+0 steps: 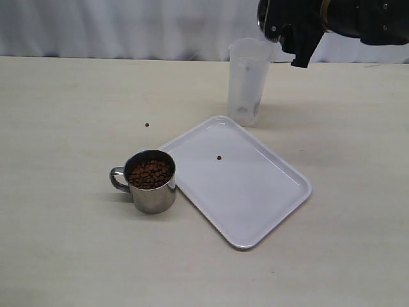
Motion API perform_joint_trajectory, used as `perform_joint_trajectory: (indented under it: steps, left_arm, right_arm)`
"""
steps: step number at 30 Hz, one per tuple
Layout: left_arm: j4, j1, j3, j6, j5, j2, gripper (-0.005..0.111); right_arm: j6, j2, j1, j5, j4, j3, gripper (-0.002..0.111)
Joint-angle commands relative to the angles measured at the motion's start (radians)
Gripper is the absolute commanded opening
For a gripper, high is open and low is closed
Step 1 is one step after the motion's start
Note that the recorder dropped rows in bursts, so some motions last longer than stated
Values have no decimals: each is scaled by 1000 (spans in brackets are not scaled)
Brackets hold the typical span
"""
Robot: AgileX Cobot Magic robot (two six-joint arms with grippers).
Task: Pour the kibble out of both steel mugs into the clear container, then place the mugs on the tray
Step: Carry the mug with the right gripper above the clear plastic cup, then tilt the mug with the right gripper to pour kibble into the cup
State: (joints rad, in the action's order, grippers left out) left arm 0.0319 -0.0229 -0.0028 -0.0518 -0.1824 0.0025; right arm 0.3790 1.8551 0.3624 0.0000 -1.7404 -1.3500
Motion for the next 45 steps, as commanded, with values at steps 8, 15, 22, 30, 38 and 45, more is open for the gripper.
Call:
perform_joint_trajectory:
  steps: [8, 15, 22, 30, 38, 45]
  left_arm:
    - [5, 5, 3, 1, 8, -3, 0]
    - [5, 5, 3, 1, 8, -3, 0]
    - [5, 5, 3, 1, 8, -3, 0]
    - [5, 5, 3, 1, 8, -3, 0]
    - [5, 5, 3, 1, 8, -3, 0]
    - [5, 5, 3, 1, 8, -3, 0]
  right_arm:
    - [-31, 14, 1, -7, -4, -57, 5]
    - [-136, 15, 1, -29, -4, -57, 5]
    - [-201, 15, 1, -29, -4, -57, 5]
    - [-241, 43, 1, -29, -4, -70, 5]
    - [-301, 67, 1, -29, -4, -79, 5]
    - [-341, 67, 1, -29, -4, -79, 5]
